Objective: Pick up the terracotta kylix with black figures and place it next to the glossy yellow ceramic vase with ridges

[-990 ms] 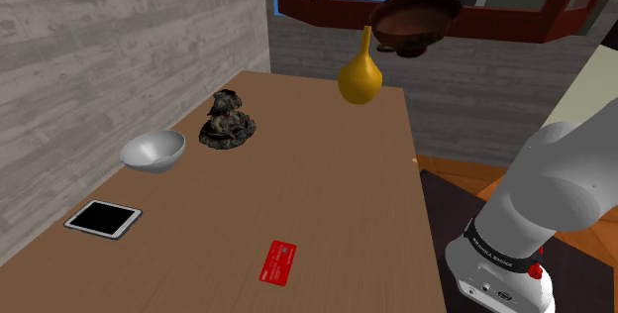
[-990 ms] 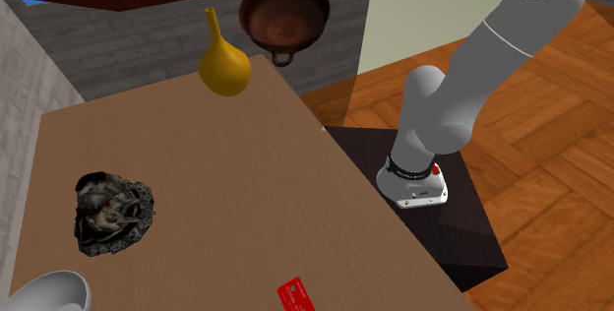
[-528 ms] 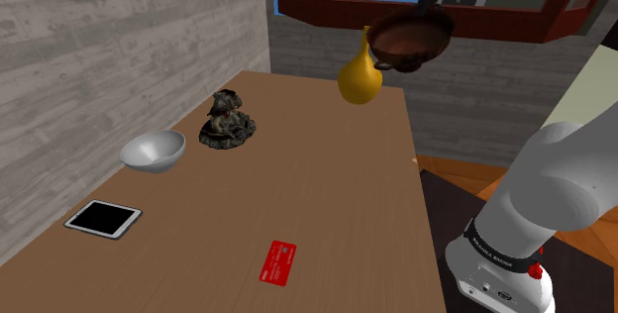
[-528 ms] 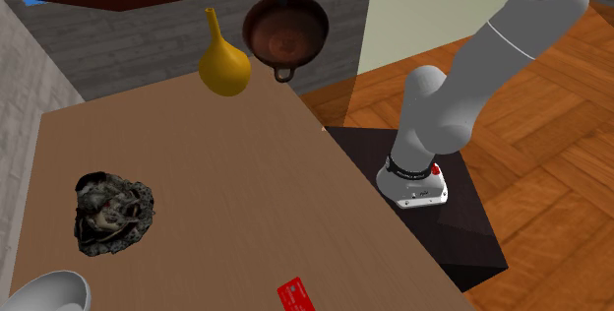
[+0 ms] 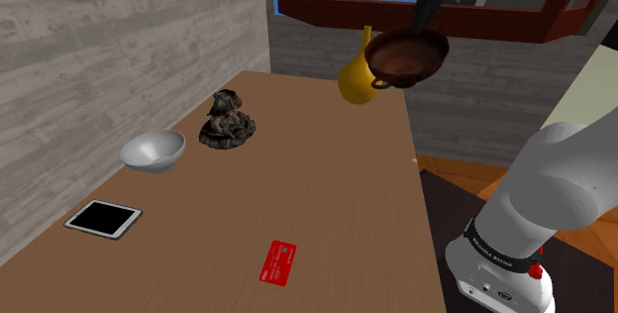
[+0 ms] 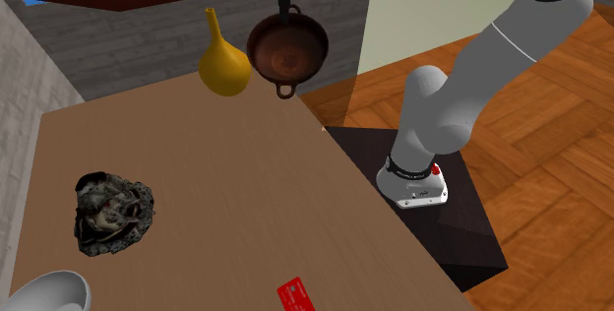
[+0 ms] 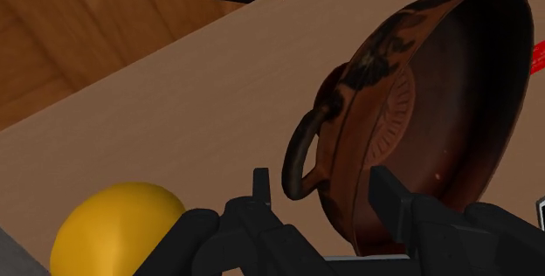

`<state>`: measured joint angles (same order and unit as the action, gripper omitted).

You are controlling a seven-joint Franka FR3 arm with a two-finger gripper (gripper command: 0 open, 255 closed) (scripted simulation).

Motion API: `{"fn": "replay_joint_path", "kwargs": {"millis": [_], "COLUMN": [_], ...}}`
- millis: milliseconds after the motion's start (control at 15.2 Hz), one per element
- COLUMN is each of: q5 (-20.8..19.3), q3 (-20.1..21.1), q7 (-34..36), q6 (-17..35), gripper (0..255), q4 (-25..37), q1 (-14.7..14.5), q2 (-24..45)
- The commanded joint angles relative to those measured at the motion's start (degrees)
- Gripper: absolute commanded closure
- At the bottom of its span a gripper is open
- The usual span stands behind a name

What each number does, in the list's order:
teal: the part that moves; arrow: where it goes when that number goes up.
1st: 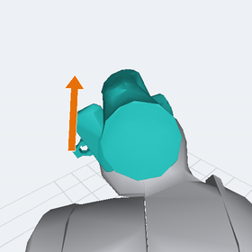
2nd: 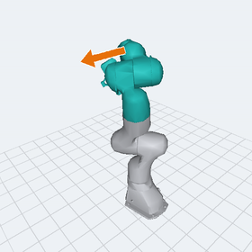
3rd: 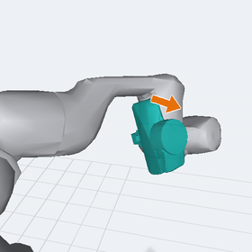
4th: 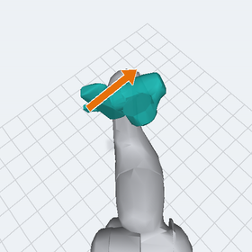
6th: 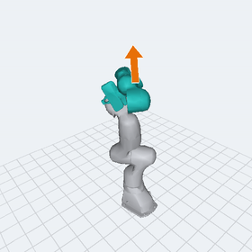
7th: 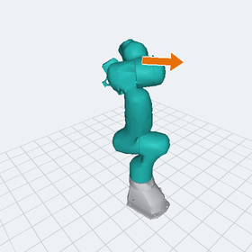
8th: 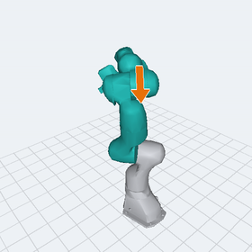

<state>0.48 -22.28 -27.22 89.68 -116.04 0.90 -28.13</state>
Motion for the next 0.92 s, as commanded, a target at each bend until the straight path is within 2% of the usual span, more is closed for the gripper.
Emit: {"fn": "replay_joint_path", "kwargs": {"millis": [0, 858], "q5": [-0.1, -0.9], "q3": [-0.1, -0.8], "q7": [-0.1, -1.2], "q6": [1.5, 11.2], "gripper": [255, 255], "q4": [-1.8, -12.7], "q1": [0.1, 0.8], "q2": [-0.3, -1.5]}}
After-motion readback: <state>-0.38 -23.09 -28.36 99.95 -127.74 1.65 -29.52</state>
